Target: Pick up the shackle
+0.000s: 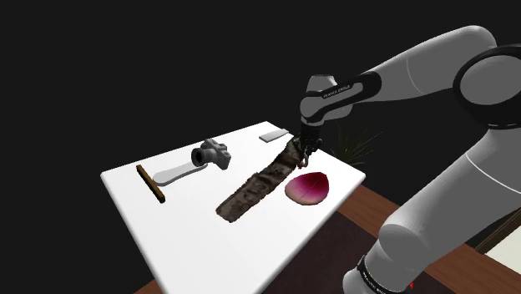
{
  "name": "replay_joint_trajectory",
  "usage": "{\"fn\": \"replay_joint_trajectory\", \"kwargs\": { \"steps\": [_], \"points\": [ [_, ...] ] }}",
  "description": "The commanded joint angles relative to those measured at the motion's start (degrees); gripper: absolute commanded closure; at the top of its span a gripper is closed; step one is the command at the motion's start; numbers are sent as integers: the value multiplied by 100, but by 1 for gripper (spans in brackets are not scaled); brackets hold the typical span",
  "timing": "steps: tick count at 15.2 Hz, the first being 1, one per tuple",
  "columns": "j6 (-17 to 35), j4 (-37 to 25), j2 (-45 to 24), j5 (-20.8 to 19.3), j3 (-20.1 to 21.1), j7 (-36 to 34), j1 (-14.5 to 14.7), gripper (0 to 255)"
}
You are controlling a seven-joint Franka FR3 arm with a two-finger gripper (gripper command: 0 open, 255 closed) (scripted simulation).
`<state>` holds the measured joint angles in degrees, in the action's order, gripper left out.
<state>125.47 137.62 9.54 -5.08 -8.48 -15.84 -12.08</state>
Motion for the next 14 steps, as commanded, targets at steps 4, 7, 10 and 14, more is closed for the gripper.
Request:
{"fn": "replay_joint_trajectory", "kwargs": {
  "steps": [4,7,10,14],
  "points": [
    [-325,-157,167,-7,10,2,-1,255],
    [-569,-293,276,-8,20,5,1,255],
    [-811,-439,373,-9,29,9,3,255],
    [-1131,-650,482,-7,42,16,6,255]
  ]
}}
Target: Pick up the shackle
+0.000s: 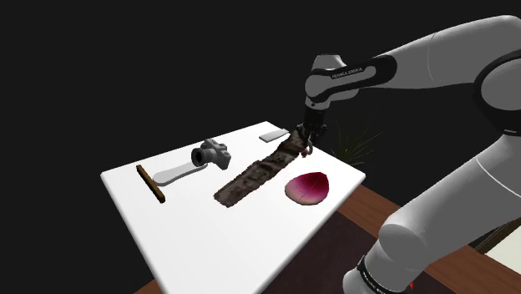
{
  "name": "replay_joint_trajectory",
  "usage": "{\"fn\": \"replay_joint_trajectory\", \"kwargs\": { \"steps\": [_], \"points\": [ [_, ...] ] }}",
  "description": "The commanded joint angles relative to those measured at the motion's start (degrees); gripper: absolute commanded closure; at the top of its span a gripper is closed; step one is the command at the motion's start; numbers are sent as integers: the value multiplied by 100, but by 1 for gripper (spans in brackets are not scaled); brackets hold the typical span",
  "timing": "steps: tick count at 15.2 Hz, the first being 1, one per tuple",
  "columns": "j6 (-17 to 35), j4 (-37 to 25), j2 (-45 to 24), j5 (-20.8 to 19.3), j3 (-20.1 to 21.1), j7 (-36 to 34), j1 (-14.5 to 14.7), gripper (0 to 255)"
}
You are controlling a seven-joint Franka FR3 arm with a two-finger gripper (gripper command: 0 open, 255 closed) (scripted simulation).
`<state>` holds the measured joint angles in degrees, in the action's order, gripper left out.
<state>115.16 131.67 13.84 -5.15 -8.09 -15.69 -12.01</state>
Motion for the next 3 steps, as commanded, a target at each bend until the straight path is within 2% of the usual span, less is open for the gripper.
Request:
{"fn": "replay_joint_trajectory", "kwargs": {
  "steps": [1,3],
  "points": [
    [-180,-111,76,0,7,4,1,255],
    [-192,-119,80,0,7,4,1,255]
  ]
}}
